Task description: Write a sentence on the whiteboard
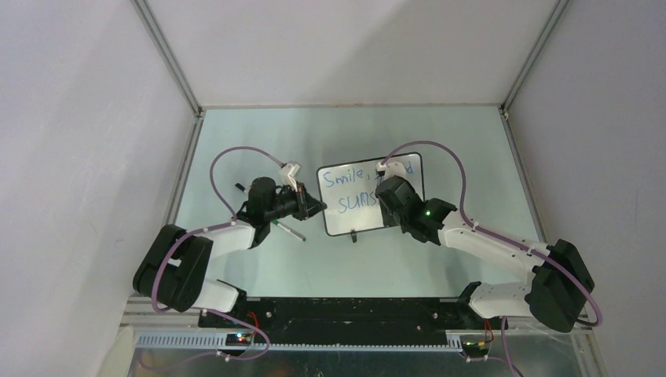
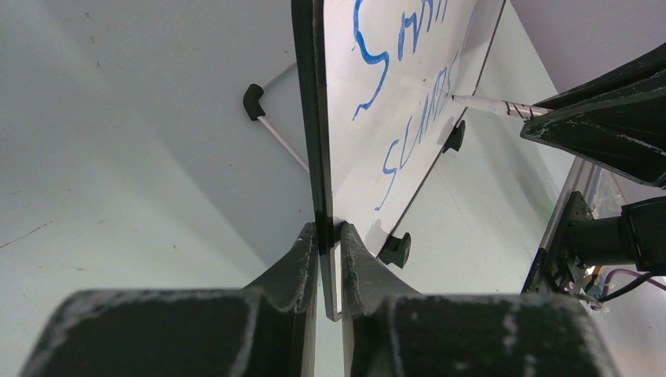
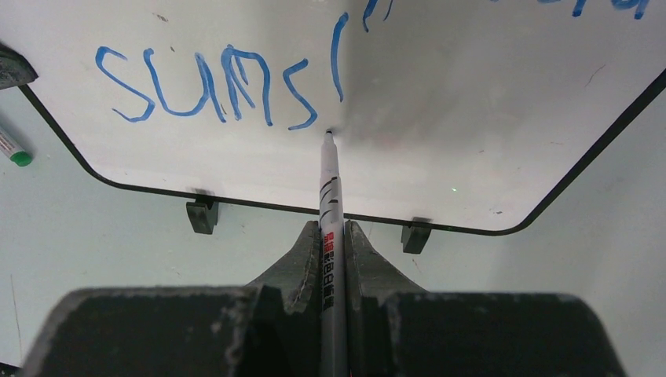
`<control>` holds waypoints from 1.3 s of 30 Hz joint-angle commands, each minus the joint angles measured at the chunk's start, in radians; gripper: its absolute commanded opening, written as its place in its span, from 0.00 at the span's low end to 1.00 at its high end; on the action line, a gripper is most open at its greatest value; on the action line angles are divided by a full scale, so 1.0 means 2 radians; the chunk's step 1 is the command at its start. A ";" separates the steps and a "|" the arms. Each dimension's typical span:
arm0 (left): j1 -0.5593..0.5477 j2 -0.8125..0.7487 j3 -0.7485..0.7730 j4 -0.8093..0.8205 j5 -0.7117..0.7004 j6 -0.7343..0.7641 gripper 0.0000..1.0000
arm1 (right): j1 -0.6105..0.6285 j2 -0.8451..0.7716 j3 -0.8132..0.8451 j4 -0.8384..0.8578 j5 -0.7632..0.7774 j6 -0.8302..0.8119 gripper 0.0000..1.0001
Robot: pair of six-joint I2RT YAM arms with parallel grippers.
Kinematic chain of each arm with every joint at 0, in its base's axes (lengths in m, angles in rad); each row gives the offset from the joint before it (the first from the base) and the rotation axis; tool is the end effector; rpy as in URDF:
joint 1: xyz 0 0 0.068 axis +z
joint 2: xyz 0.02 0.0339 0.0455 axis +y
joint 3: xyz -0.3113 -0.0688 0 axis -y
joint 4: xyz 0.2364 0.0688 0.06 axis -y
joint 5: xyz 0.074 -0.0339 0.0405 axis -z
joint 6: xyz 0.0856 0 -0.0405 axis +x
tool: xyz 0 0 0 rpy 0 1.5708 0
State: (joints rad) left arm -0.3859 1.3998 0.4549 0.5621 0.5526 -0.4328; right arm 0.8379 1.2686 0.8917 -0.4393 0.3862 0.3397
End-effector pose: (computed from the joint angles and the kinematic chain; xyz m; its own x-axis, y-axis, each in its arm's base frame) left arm 0.2521 -0.1509 0.2090 -0.6377 -0.1262 -0.7599 0.5552 0.6085 -0.5670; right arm 0.2074 0.1823 0.2678 -0.6315 -0.2401 -0.7373 -0.3240 0.9456 -0.0305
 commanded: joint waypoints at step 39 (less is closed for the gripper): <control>-0.005 -0.004 0.009 -0.021 -0.010 0.025 0.05 | -0.030 0.013 0.056 0.023 -0.001 -0.027 0.00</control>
State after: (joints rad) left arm -0.3859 1.3994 0.4549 0.5621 0.5526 -0.4324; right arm 0.7906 1.2964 0.9600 -0.4210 0.3714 0.2947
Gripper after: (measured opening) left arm 0.142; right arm 0.139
